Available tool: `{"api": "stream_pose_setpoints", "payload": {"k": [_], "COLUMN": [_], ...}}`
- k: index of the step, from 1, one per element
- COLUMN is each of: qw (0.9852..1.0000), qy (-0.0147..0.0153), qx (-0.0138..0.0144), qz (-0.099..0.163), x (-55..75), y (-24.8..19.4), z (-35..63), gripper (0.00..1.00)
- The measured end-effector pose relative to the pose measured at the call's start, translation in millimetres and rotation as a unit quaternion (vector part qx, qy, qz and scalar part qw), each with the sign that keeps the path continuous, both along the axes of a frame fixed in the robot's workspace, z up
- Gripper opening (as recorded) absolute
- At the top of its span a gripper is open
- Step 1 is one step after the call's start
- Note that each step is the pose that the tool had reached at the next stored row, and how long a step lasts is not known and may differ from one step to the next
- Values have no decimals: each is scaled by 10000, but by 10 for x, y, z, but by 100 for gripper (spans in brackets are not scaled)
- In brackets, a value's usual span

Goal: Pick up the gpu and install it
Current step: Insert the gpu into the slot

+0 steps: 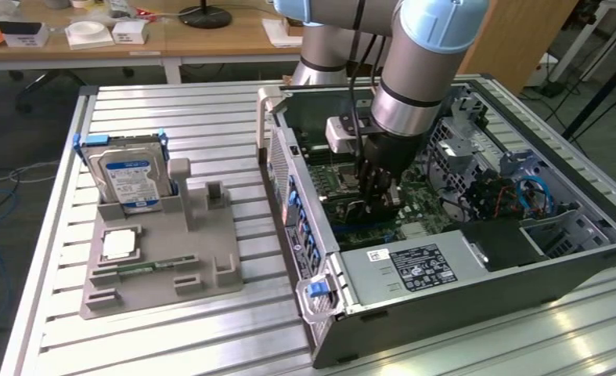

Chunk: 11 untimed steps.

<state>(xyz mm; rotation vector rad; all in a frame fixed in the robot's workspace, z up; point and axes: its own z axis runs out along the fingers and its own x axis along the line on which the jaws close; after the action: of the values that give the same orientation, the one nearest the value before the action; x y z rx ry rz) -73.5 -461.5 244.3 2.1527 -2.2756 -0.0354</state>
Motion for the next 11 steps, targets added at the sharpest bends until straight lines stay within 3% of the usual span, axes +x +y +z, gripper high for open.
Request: {"api": "stream_pose_setpoints", "payload": {"k": [11], "qw": [10000], "qy": [0], "qx": [7], "qz": [1], "x": [14], "y": [0], "z": [-6], "gripper": [26]}}
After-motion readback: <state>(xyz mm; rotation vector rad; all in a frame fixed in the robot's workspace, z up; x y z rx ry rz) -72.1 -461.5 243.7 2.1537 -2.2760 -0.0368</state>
